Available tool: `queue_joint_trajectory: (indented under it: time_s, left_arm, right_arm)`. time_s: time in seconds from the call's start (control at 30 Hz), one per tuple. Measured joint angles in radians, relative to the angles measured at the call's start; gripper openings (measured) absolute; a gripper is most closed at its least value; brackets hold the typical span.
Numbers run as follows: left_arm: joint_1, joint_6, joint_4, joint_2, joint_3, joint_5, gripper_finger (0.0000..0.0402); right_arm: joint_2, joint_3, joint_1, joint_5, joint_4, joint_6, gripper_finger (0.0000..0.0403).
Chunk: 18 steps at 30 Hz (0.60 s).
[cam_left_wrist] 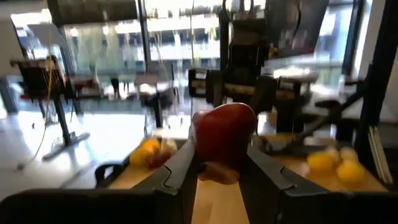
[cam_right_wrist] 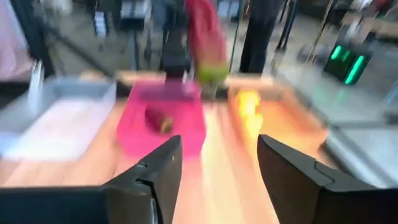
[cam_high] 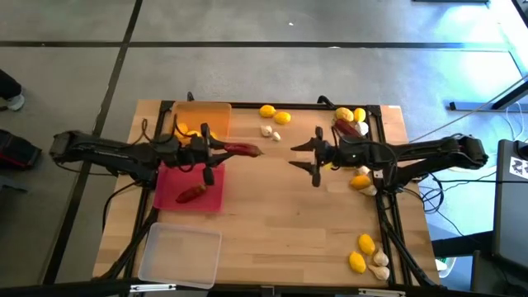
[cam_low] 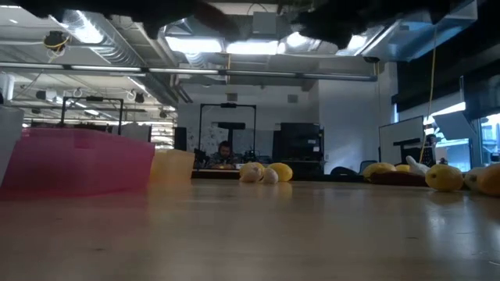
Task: Sort produce into baskets
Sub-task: Put the left chilli pepper into the pink bin
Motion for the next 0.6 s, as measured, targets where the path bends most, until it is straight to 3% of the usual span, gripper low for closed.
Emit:
queue_joint_trajectory:
  time_s: [0.27, 0.5, 0.6]
  left_arm:
    - [-0.022, -0.125, -0.651, -0.078, 0.211, -0.019, 0.0094]
    - [-0.058, -0.34, -1.158, -0.041, 0.369, -0.024, 0.0093]
    - [-0.078, -0.454, -1.294, -0.032, 0.389, -0.024, 0.0095]
  right_arm:
    - [0.023, -0.001, 0.0, -0.027, -0.187, 0.052, 0.0205]
    - [0.036, -0.002, 0.0, -0.027, -0.179, 0.052, 0.0205]
    - [0.035, -0.002, 0.0, -0.027, -0.179, 0.05, 0.0205]
